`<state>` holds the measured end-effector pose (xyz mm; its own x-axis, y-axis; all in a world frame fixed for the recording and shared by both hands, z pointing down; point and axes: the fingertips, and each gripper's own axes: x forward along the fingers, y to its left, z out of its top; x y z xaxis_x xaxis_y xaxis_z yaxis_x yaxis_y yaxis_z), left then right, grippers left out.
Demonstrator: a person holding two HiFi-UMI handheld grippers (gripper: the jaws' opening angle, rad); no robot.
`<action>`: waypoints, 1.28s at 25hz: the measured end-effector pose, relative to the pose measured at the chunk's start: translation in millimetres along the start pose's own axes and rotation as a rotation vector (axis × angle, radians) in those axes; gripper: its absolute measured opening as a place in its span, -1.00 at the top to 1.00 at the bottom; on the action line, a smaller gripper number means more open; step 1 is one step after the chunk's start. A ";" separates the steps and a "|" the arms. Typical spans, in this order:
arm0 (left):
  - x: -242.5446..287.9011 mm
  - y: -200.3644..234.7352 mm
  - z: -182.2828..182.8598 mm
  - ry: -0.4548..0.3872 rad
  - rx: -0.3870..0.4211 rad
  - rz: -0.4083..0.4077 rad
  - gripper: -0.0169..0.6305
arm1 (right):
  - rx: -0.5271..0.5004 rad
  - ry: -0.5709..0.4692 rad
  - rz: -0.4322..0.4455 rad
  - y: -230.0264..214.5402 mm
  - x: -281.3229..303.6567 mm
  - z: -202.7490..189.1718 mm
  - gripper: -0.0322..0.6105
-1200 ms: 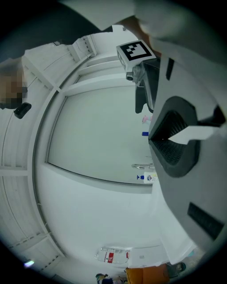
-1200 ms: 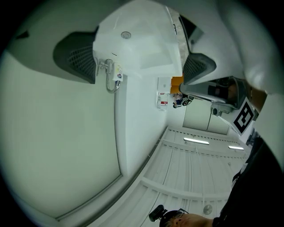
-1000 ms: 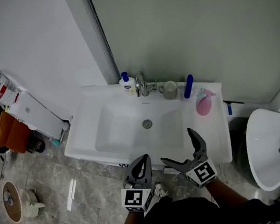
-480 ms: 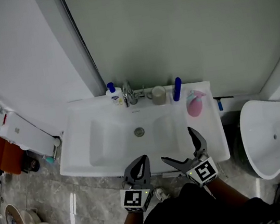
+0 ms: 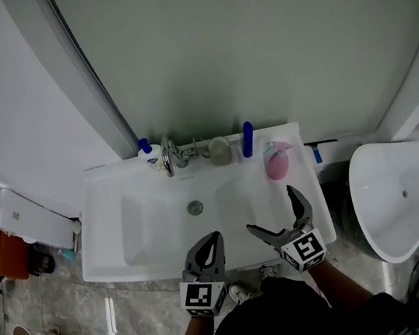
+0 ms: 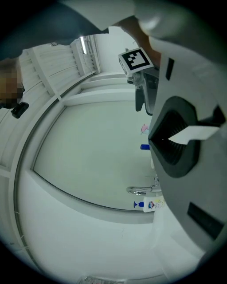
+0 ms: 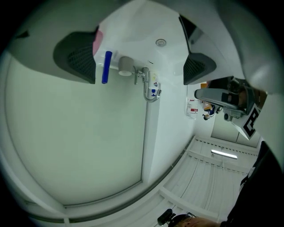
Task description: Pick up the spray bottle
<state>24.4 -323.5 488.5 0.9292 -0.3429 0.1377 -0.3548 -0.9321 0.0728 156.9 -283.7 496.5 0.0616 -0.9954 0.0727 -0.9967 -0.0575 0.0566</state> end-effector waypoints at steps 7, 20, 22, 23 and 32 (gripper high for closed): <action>39.8 1.2 1.0 0.004 -0.011 -0.003 0.96 | 0.028 0.031 -0.096 -50.0 9.1 -22.3 -0.93; 101.3 3.1 11.4 0.001 0.001 -0.018 0.96 | 0.081 0.126 -0.229 -135.3 36.5 -73.0 -0.93; 106.6 3.7 9.3 0.006 -0.006 -0.017 0.96 | 0.094 0.143 -0.242 -144.7 43.3 -81.7 -0.93; 108.4 4.0 8.2 0.010 -0.007 -0.017 0.96 | 0.097 0.150 -0.249 -148.8 46.6 -85.3 -0.93; 119.3 12.4 1.0 0.040 -0.001 -0.013 0.96 | 0.136 0.200 -0.302 -174.1 75.3 -111.5 -0.79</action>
<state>131.0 -376.0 504.9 0.9289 -0.3258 0.1760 -0.3428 -0.9364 0.0758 340.9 -340.3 603.1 0.3486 -0.8987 0.2662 -0.9293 -0.3684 -0.0266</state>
